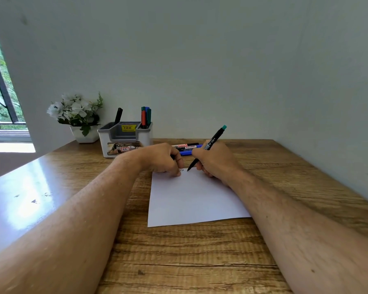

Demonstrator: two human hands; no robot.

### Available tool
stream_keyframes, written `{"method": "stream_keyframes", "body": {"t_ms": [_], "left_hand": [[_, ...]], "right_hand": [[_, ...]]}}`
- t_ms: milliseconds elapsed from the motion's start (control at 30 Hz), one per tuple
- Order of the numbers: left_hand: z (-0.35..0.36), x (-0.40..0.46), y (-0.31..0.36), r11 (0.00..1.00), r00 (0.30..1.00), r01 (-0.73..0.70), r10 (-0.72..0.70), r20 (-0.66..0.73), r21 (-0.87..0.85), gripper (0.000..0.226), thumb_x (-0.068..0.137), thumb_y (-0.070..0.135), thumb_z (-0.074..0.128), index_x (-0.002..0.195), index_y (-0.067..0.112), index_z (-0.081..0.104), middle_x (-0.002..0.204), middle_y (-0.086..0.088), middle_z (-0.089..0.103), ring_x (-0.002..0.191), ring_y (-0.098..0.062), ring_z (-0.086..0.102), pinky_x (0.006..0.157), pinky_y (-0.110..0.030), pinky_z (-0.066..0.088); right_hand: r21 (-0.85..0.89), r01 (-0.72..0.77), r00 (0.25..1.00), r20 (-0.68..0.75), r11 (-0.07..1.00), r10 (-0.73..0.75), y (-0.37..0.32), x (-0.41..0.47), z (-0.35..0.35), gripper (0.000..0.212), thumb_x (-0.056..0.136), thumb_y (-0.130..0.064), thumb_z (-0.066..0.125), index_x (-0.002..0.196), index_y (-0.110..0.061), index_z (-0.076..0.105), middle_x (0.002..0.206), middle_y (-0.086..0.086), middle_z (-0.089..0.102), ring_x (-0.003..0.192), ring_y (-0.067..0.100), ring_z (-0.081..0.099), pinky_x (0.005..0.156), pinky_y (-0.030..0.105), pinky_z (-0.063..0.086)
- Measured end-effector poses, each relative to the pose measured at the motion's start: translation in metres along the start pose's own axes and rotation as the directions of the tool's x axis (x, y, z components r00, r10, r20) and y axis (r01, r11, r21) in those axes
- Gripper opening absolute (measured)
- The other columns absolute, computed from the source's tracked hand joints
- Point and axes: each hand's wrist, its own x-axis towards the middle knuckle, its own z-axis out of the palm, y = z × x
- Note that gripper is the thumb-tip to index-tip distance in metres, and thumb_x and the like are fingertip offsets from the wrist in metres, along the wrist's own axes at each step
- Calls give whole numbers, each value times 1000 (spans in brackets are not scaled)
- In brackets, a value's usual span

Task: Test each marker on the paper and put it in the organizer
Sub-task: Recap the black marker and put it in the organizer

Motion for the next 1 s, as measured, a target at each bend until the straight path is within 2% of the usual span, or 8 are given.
{"method": "stream_keyframes", "body": {"t_ms": [133, 267, 433, 567, 700, 933, 1000], "left_hand": [[0, 0, 0, 1000, 1000, 1, -1, -1, 0, 17, 82, 16, 74, 96, 22, 67, 82, 4, 60, 71, -9, 54, 62, -23, 41], [0, 0, 0, 1000, 1000, 0, 0, 3, 3, 17, 82, 15, 74, 95, 22, 67, 83, 4, 60, 70, -8, 54, 63, -22, 41], [-1, 0, 0, 1000, 1000, 2, -2, -10, -3, 16, 81, 15, 75, 93, 24, 68, 80, 5, 60, 69, -8, 54, 61, -21, 41], [0, -1, 0, 1000, 1000, 10, -10, -8, -5, 17, 82, 15, 74, 95, 23, 68, 81, 5, 60, 69, -9, 54, 61, -22, 41], [0, -1, 1, 1000, 1000, 6, -6, -5, 4, 16, 82, 15, 74, 94, 23, 67, 79, 6, 59, 69, -8, 52, 61, -22, 39], [0, -1, 1, 1000, 1000, 10, -10, 0, -1, 16, 83, 14, 74, 90, 26, 66, 81, 7, 58, 72, -8, 52, 63, -24, 39], [0, -1, 1, 1000, 1000, 9, -9, -1, -2, 16, 83, 15, 74, 88, 27, 66, 81, 7, 58, 73, -7, 52, 63, -23, 38]], "right_hand": [[-34, 6, 1000, -12, 999, -7, -1, 0, 1, 27, 82, -19, 61, 56, -14, 59, 47, -3, 63, 31, 4, 45, 39, 20, 35], [6, 1, 1000, -15, 1000, -1, -1, 0, 0, 26, 82, -19, 63, 57, -14, 56, 47, -1, 62, 30, 4, 45, 38, 19, 33], [-40, 0, 1000, -19, 999, 0, -2, 0, 1, 31, 83, -17, 60, 53, -13, 59, 37, -7, 56, 28, 2, 42, 34, 17, 31], [-7, -2, 999, -49, 1000, 2, -1, 0, 1, 26, 82, -18, 63, 58, -13, 55, 47, -2, 61, 29, 2, 45, 35, 16, 32], [-16, 2, 1000, -13, 1000, -3, -1, -1, 1, 29, 83, -18, 61, 54, -14, 59, 45, -4, 62, 30, 3, 43, 38, 19, 32], [-14, 1, 999, -50, 1000, -2, -2, 0, 1, 27, 83, -17, 62, 58, -9, 57, 43, -4, 57, 27, 2, 44, 33, 15, 30], [-35, 7, 997, -71, 999, -10, -2, 0, 1, 24, 83, -18, 63, 61, -7, 59, 48, -1, 59, 27, 2, 44, 32, 15, 30]]}}
